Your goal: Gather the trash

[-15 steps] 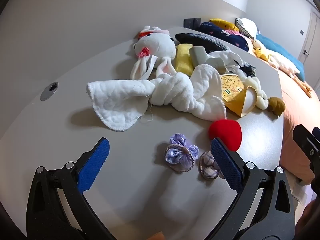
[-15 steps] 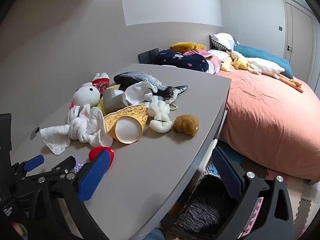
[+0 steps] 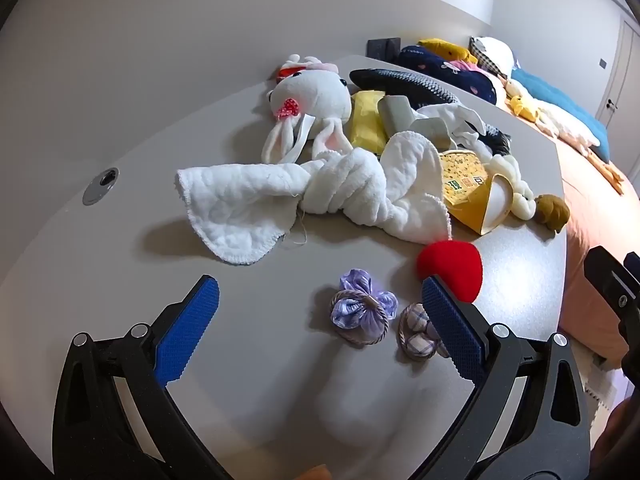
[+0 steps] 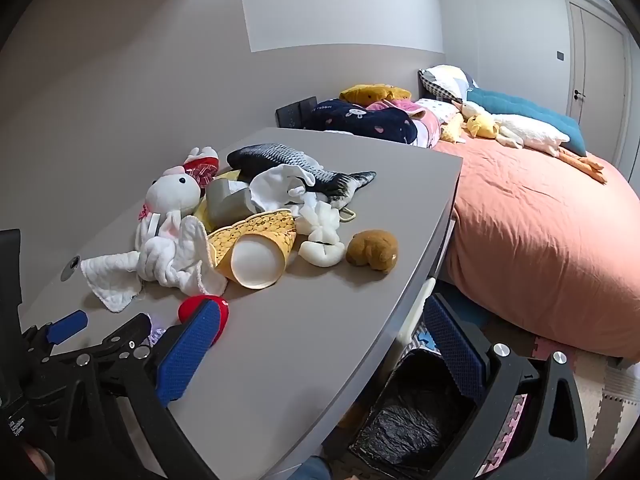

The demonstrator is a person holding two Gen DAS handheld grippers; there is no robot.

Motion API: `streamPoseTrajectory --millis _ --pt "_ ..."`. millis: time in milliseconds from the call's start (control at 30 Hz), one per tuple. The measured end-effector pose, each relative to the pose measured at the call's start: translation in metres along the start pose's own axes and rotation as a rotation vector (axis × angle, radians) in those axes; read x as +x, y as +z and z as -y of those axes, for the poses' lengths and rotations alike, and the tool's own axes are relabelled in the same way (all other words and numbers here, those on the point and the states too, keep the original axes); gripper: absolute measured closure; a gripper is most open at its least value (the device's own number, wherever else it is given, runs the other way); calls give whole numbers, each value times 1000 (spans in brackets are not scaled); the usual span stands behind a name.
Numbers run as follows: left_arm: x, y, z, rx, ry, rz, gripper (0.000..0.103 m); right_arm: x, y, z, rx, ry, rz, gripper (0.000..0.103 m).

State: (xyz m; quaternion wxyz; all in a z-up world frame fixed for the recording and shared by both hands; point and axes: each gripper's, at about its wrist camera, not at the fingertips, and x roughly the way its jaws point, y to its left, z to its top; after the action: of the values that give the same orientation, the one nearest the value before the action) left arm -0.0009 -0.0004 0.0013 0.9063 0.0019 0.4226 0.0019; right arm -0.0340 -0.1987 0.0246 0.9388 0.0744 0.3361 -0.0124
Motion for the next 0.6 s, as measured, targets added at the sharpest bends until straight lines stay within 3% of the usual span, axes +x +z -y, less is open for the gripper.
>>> streamPoseTrajectory --millis 600 --pt "1 1 -1 -6 -2 -8 5 0 0 5 1 2 -5 2"
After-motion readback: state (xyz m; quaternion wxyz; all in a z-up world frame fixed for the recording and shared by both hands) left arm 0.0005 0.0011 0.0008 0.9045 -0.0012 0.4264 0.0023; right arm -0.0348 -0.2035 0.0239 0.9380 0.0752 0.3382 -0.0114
